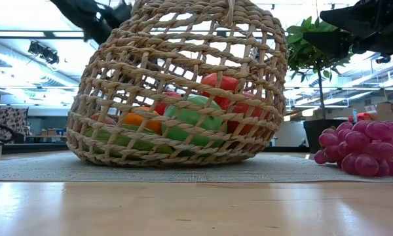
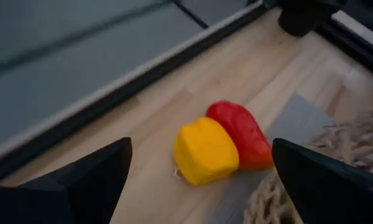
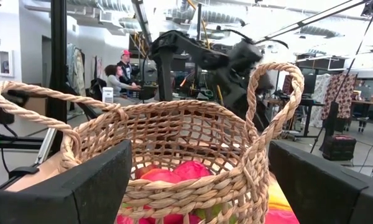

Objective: Build produce basket
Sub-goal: Put the yellow bell pepper into the basket

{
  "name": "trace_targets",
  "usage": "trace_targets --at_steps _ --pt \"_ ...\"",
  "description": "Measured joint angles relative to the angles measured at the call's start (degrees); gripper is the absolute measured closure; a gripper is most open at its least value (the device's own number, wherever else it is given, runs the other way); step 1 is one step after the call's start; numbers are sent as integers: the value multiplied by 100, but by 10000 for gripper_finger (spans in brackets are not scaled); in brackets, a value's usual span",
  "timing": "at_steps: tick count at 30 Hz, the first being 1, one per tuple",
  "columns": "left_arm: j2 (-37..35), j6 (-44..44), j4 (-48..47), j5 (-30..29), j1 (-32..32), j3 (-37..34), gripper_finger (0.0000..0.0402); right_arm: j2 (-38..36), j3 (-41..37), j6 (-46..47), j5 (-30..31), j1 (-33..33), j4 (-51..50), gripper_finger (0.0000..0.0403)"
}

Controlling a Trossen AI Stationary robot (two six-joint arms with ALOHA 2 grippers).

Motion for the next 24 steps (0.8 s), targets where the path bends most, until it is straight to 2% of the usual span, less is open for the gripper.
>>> trace_targets --at_steps 3,6,15,21,24 --pt "565 -104 -44 731 386 301 8 1 -2 0 0 1 -1 23" --pt "1144 -69 -500 1146 623 777 8 1 -2 -1 0 1 -1 23" --pt "2402 897 -1892 1272 683 2331 8 0 -2 -1 0 1 1 23" --pt "2870 886 -2550 1501 796 2986 8 1 -2 -2 0 2 -1 23" --pt "2960 696 -2671 1737 840 3082 8 1 -2 -1 0 2 -1 23"
